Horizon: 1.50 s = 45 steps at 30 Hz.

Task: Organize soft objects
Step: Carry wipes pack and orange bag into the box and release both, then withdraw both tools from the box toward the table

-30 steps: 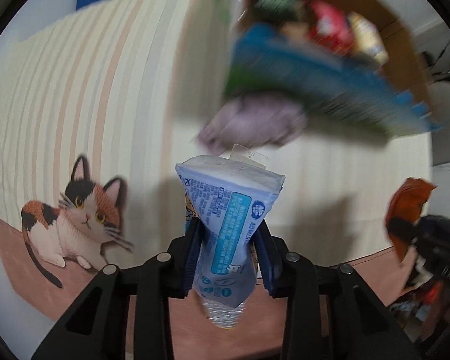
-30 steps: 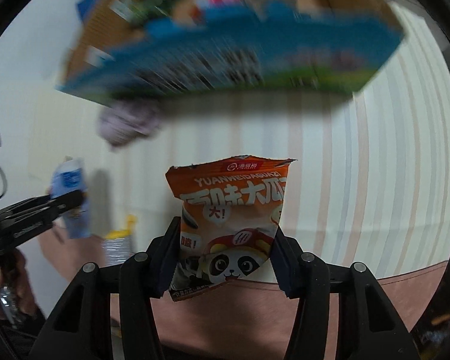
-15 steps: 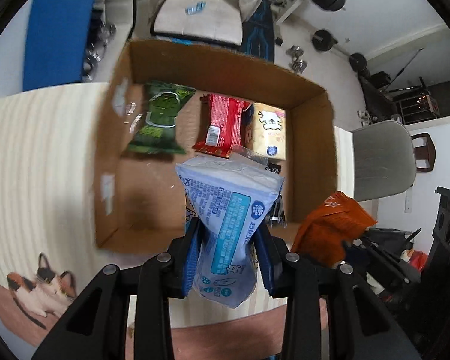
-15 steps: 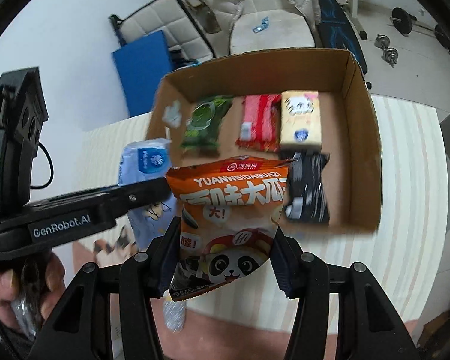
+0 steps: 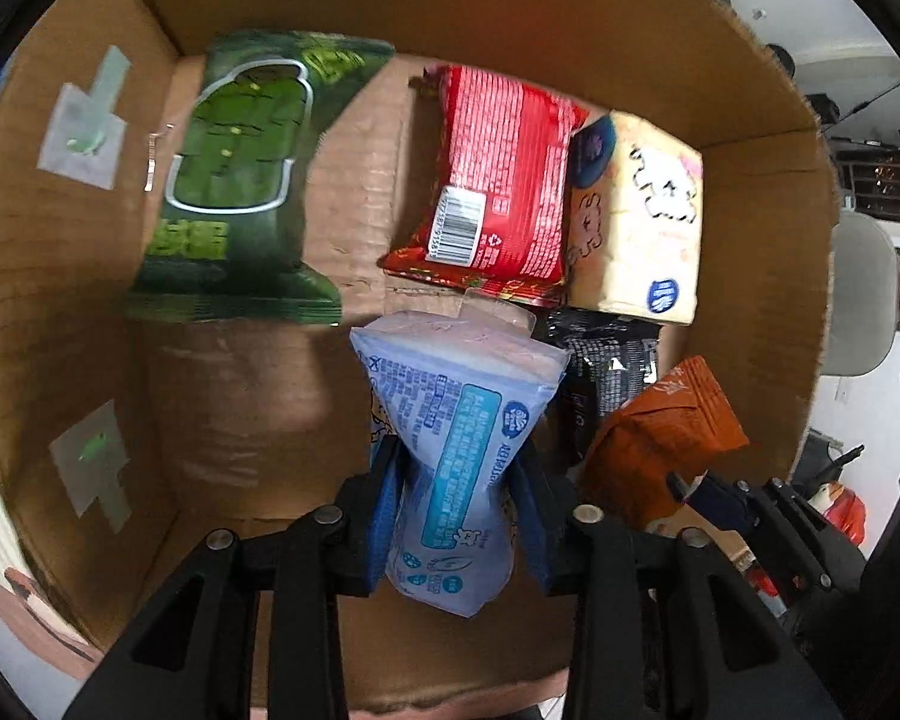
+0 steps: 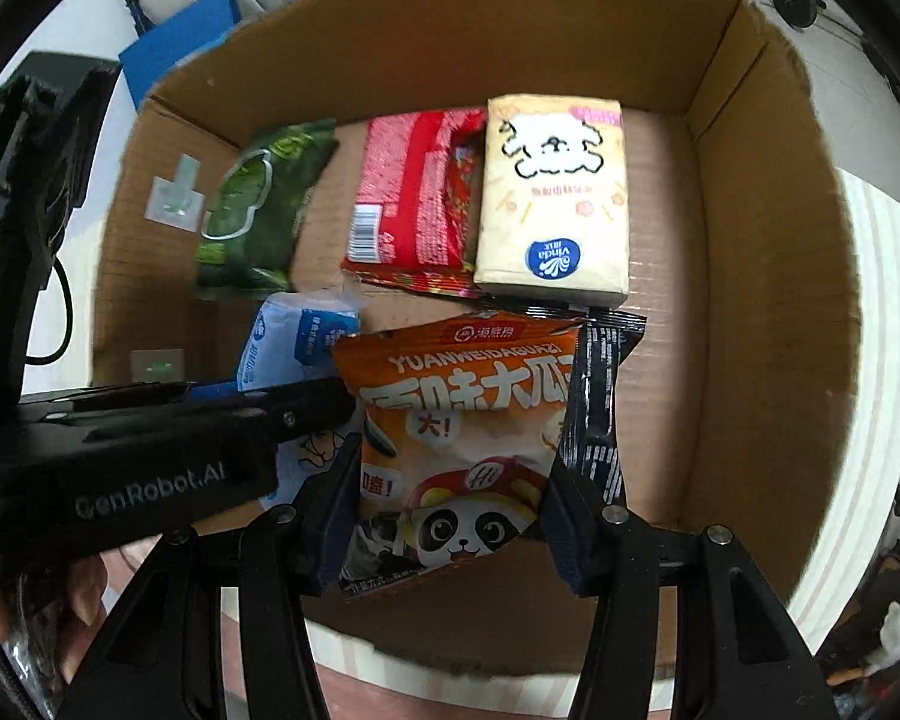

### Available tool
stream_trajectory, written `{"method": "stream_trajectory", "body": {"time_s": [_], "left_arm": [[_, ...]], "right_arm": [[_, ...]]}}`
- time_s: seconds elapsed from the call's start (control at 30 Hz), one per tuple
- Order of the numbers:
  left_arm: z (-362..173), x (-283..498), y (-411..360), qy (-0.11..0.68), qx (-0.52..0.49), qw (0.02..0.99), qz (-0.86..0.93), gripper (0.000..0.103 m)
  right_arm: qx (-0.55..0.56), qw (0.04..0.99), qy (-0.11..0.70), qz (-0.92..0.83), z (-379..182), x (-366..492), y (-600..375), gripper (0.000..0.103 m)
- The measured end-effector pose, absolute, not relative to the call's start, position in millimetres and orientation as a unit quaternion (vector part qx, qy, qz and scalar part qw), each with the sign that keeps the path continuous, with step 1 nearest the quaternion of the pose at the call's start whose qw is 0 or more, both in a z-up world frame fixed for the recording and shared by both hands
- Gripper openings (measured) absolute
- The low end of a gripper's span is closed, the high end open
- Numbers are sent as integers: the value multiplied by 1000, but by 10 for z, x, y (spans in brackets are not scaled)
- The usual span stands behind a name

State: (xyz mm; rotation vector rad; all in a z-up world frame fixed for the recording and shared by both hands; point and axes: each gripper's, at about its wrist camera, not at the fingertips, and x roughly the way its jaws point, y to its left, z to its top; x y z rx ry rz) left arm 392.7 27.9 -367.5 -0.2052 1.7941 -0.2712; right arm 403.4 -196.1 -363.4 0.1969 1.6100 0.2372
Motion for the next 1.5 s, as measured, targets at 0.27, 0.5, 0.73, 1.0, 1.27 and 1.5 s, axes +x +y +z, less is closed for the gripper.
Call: {"method": "stream_trajectory", "body": {"time_s": [0.27, 0.5, 0.73, 1.0, 1.27, 1.5], "left_arm": [[-3571, 3923, 42, 762, 1, 638, -113, 74], [-3273, 3843, 53, 727, 8, 680, -97, 98], [-3009, 3672, 110, 702, 9, 707, -85, 101], [-2281, 3245, 396, 621, 20, 781, -56, 101], [-2233, 2113, 1067, 574, -1, 817, 55, 101], [-3191, 1116, 1545, 658, -72, 741, 114, 89]], "right_arm": [[74, 670, 733, 94, -3731, 4078, -2023, 98], [63, 680, 727, 72, -3592, 4023, -2120, 103], [64, 706, 703, 52, -3231, 3932, -2187, 103], [86, 766, 632, 77, -2642, 3615, -2155, 103], [21, 775, 612, 157, -2404, 3013, -1820, 103], [-19, 738, 636, 224, -2922, 2581, -1264, 103]]}}
